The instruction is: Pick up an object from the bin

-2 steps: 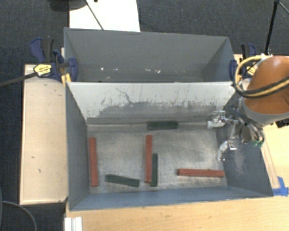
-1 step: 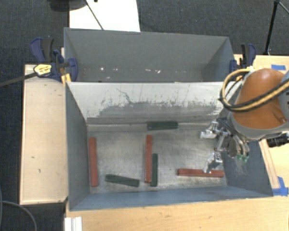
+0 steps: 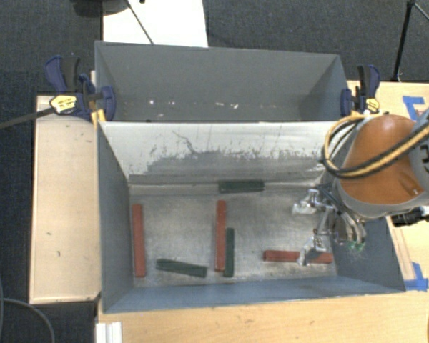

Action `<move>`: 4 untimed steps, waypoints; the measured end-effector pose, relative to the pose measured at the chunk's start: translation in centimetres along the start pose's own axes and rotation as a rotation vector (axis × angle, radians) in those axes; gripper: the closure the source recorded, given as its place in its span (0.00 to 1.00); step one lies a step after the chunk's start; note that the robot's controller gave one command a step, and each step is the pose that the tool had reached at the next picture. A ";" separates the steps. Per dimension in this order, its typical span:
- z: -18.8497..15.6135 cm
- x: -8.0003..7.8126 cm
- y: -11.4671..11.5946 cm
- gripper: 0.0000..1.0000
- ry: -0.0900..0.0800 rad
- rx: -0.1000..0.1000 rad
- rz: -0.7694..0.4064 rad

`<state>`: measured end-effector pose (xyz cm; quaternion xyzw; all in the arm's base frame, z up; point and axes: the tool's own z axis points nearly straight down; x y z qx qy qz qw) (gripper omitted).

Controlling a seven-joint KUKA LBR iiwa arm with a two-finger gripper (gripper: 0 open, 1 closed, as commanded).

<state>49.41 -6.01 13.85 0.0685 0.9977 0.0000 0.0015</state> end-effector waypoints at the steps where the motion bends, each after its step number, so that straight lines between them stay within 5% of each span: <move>1: 6.8 1.8 2.0 0.00 -0.010 0.000 0.063; 2: 6.4 1.2 0.0 1.00 -0.015 0.000 -0.053; 4: 6.1 1.4 0.0 1.00 -0.007 0.000 -0.054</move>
Offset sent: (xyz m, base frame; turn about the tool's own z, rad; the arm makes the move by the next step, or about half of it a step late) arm -0.0170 0.0022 -0.0685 -0.0529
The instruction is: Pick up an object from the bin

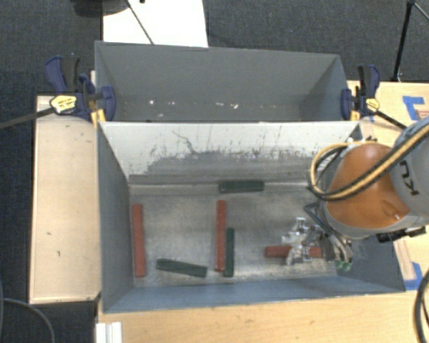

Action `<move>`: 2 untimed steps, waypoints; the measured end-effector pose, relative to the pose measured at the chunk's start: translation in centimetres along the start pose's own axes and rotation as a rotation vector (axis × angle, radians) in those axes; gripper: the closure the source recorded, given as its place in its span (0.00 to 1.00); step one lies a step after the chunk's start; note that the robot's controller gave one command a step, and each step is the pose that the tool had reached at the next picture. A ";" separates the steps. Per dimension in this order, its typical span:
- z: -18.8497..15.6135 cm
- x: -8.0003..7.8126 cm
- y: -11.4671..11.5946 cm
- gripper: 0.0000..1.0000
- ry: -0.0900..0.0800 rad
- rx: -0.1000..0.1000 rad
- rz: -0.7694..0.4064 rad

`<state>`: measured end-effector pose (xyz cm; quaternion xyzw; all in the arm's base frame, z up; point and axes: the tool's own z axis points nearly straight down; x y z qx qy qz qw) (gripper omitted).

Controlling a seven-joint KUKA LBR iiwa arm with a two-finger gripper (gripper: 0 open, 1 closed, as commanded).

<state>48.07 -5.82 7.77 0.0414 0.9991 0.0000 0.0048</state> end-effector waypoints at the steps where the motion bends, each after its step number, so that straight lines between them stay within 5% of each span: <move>1: -1.4 0.2 0.0 1.00 0.012 0.000 -0.001; 2: -2.9 0.0 0.0 1.00 0.008 0.000 -0.001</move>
Offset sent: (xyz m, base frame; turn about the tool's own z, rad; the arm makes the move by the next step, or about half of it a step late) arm 0.0000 0.0002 0.0360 0.0000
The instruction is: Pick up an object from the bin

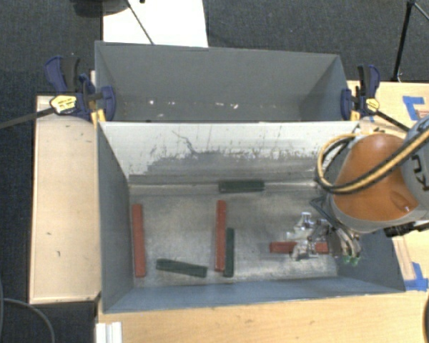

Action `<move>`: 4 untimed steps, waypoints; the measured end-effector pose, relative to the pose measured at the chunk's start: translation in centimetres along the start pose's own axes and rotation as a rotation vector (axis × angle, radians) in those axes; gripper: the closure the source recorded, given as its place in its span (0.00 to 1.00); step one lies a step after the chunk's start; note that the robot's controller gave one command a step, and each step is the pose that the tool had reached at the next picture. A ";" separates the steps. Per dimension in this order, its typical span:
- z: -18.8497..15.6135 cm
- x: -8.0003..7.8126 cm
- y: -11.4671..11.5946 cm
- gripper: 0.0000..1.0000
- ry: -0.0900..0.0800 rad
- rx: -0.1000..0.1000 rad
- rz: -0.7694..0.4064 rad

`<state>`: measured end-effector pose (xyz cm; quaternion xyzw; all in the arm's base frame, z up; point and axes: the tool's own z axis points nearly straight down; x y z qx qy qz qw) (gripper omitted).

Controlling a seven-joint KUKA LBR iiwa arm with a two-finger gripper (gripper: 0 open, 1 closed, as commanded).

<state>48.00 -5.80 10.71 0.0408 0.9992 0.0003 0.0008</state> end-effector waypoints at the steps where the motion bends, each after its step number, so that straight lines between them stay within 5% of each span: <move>1: -0.7 -0.1 0.0 1.00 -0.003 0.000 -0.001; 4: -3.8 0.0 0.0 1.00 0.001 0.000 -0.004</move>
Offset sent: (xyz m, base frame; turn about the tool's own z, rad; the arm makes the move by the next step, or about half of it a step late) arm -0.0001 0.0001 0.0418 0.0000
